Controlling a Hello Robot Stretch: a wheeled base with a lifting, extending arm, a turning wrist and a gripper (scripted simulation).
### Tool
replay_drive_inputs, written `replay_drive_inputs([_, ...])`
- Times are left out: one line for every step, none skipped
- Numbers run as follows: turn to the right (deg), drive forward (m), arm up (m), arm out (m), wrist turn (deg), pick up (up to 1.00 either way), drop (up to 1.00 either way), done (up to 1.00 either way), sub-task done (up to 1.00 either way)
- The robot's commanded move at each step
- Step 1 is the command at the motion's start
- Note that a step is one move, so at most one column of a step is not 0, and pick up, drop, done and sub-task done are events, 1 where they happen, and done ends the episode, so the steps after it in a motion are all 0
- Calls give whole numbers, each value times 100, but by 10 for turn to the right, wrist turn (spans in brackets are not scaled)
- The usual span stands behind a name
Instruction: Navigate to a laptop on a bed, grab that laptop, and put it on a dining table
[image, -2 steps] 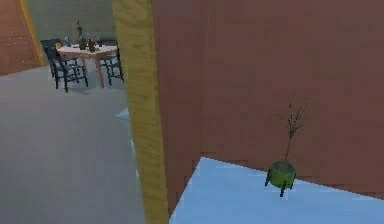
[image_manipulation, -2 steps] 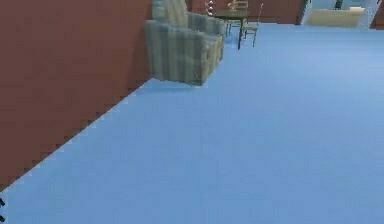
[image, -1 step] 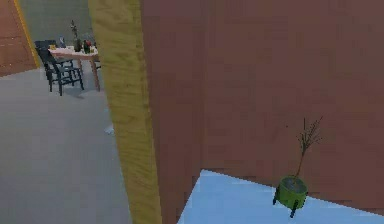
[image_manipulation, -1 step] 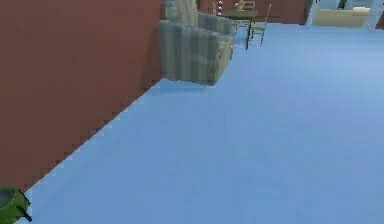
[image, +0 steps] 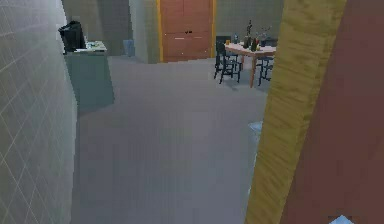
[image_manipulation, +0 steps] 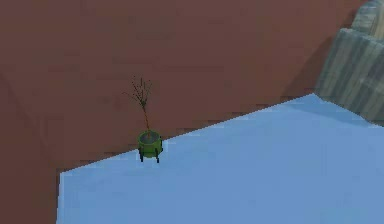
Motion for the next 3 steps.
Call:
replay_drive_inputs([0,65,0,0,0,0,0,0,0])
replay_drive_inputs([0,100,0,0,0,0,0,0,0])
replay_drive_inputs([0,100,0,0,0,0,0,0,0])
